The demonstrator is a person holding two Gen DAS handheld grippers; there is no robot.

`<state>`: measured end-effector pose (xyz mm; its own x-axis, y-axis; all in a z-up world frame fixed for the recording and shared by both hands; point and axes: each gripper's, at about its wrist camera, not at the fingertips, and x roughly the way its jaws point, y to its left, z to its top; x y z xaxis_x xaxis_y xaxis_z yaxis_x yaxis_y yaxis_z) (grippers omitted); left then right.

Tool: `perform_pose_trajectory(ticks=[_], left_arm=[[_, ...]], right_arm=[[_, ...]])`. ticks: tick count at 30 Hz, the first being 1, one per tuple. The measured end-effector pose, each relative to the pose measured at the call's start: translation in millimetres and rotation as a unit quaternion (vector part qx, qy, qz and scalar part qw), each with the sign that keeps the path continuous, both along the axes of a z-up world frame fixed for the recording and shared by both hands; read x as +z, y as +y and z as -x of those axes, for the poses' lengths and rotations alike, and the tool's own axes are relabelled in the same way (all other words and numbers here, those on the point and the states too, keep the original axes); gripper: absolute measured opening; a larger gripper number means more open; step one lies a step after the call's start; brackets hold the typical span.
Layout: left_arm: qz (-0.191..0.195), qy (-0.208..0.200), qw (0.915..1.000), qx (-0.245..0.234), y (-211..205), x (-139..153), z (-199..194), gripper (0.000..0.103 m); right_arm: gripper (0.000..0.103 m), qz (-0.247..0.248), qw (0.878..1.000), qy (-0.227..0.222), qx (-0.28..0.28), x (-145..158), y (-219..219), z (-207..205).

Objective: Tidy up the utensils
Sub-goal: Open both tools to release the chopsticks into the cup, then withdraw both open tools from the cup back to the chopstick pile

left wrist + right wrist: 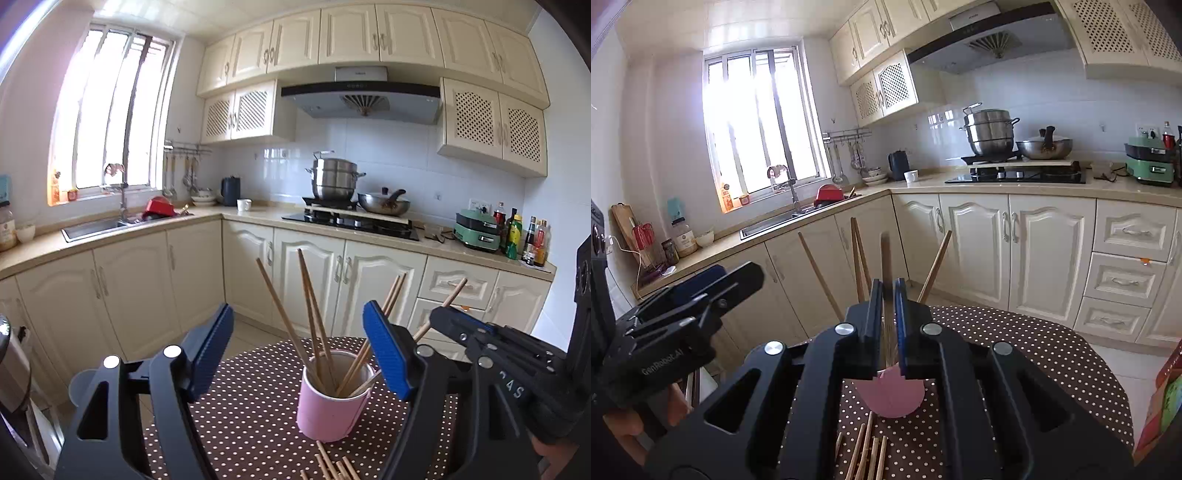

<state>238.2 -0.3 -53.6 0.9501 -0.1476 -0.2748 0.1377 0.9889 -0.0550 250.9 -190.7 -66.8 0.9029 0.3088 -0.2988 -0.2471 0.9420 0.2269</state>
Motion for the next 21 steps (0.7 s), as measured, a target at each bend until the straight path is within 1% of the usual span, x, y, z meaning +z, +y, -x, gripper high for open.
perform_pose_trajectory(ticks=[1,2,3,4,8,11,14,18,21], left_arm=[[-0.001,-0.004,1.0000,0.003,0.7,1.2,4.8,0.074],[-0.001,-0.008,1.0000,0.005,1.7,2.1,9.7,0.074],[0.000,-0.011,0.9999,0.005,2.6,3.1,14.6,0.074],[0.000,-0.013,0.9999,0.005,2.7,5.7,17.2,0.074],[0.000,-0.031,0.9994,0.014,7.1,11.3,39.5,0.075],[0.002,-0.045,0.9988,0.018,9.8,15.2,59.8,0.078],[-0.001,-0.055,0.9982,0.024,12.2,16.7,74.3,0.080],[-0.014,-0.062,0.9976,0.027,13.0,11.2,96.9,0.081],[-0.021,-0.063,0.9973,0.029,12.8,4.2,109.0,0.082]], right_arm=[[0.022,-0.001,1.000,-0.002,-0.001,0.8,-0.8,2.9],[0.036,-0.003,1.000,-0.006,-0.002,2.1,-1.8,7.4],[0.054,-0.003,1.000,-0.011,-0.004,3.1,-2.5,11.4],[0.056,-0.004,1.000,-0.019,-0.008,4.8,-3.7,17.2],[0.056,0.004,0.999,-0.040,-0.011,12.8,-2.8,36.6],[0.057,0.017,0.998,-0.054,-0.013,17.0,-0.3,50.9],[0.060,0.031,0.997,-0.069,-0.018,18.0,1.9,67.6],[0.064,0.050,0.995,-0.082,-0.021,13.7,7.9,88.7],[0.065,0.060,0.995,-0.082,-0.020,6.0,9.9,99.3]])
